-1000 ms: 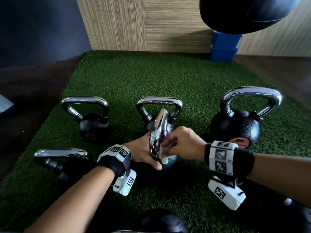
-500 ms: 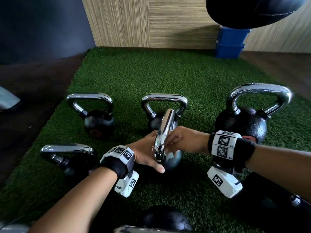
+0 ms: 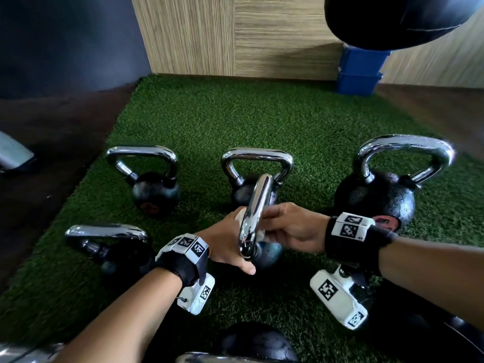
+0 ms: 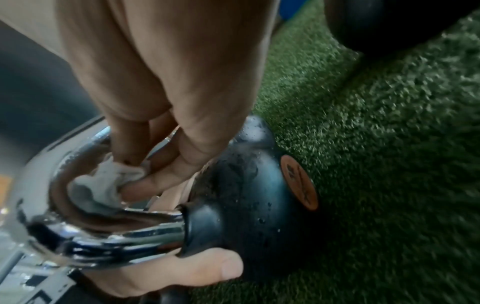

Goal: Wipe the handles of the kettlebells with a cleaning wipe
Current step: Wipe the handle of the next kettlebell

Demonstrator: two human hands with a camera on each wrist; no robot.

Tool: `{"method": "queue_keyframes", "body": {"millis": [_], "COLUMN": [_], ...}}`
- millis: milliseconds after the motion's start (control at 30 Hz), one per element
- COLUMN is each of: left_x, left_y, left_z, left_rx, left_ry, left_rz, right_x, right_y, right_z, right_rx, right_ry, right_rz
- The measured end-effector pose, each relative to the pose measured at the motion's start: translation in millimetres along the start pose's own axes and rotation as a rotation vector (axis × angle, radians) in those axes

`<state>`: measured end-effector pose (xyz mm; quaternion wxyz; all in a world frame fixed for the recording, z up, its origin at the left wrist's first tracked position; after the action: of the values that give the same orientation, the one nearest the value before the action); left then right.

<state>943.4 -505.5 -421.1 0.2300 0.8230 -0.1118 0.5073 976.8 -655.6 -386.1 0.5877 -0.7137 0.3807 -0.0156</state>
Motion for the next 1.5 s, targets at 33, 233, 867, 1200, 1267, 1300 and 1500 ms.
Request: {"method": "queue_keyframes", "body": {"millis": [33, 233, 867, 1200, 1267, 1300, 1500], "left_x": [1, 9, 3, 11, 9, 7, -1], "left_y": [1, 11, 6, 13, 13, 12, 7], "left_z": [-1, -2, -7, -17, -18, -18, -13], "left_rx": [-0.013, -0.143, -0.061, 0.001, 0.006, 0.009, 0.032], "left_ry": [0.003, 0.173, 0.273, 0.235, 0.230, 0.231, 0.254], "left_rz": [-0.059, -0.204, -0.222, -0.406, -0.435, -0.441, -0.475], "right_x": [0, -4, 13, 23, 24, 24, 26], "right_y": [0, 4, -11, -24, -26, -27, -16], "right_z": [1, 0, 8, 2, 3, 4, 10], "right_rx": [0.018, 0.033, 0.324, 0.367, 0.365, 0.365, 0.253], "right_ry": [0.031, 0.067, 0.525, 0.831, 0.876, 0.884, 0.875], "right_rz": [0.083, 0.197, 0.012, -0.441, -0.499, -0.514, -0.437]}}
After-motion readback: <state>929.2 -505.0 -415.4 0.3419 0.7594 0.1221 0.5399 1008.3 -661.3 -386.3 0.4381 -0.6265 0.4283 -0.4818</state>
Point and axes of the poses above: each hand's wrist, its own z-axis towards the middle knuckle, its own x-axis out of the back of the hand, y = z × x, the point moved 3 cm from there along z, towards the middle knuckle, and after that the axes turned 7 degrees about -y, right-handed, at the moved point
